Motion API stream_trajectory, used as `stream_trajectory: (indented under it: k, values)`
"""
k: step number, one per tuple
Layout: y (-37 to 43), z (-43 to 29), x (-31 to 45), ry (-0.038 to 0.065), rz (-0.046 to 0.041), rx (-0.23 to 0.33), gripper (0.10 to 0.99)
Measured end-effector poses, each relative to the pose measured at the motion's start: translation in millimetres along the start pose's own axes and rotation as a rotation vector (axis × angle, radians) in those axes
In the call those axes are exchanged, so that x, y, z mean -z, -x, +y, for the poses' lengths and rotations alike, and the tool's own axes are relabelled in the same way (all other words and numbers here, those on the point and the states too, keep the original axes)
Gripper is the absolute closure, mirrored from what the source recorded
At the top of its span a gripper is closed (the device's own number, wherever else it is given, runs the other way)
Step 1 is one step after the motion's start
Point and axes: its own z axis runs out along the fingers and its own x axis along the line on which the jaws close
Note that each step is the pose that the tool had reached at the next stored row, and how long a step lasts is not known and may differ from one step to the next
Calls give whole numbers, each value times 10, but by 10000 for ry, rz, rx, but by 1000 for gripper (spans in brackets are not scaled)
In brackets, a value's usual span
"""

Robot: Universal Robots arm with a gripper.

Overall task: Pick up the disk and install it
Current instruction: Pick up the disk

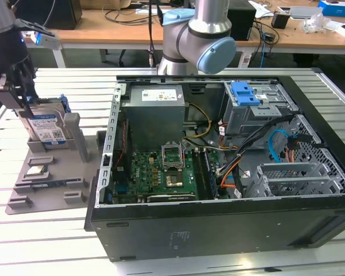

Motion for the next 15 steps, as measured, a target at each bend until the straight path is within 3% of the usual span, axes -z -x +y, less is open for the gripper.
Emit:
stream_trajectory:
  k: [9, 15]
  values:
    - [-3, -8, -157, 1, 0, 1, 486]
    - [-3, -9, -170, 1, -1, 1, 486]
